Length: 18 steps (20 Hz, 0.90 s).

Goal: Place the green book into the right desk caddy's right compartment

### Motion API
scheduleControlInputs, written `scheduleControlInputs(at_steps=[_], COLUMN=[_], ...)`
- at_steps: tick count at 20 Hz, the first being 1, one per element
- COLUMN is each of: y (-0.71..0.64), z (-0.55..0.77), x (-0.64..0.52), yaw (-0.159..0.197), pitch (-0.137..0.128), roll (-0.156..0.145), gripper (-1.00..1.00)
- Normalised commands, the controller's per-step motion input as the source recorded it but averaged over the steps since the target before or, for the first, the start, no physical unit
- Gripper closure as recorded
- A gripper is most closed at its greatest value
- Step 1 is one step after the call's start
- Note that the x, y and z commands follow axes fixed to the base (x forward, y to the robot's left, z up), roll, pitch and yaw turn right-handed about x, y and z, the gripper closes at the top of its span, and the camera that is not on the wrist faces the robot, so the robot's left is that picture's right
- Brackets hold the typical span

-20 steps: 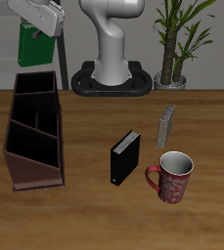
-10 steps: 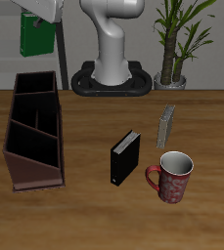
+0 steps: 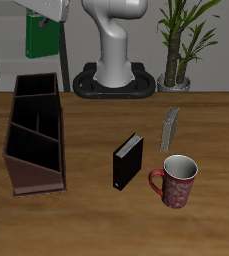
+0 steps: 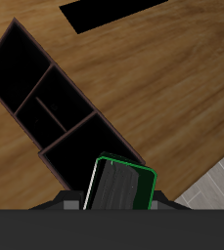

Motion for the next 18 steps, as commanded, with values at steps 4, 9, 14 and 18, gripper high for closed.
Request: scheduleControlInputs(at_steps=[4, 9, 14, 18], y=[0.06, 0.15, 0.08, -0.05], z=[-0.10, -0.20, -0.09, 0.16], x=[0.04, 0.09, 0.18, 0.21], yaw=[0.025, 0.040, 0.052, 0.033], pitch=[-0.019, -0.013, -0.007, -0.057], roll=[0.000, 0.032, 0.004, -0.022], gripper=[1.00, 1.00, 1.00, 1.00])
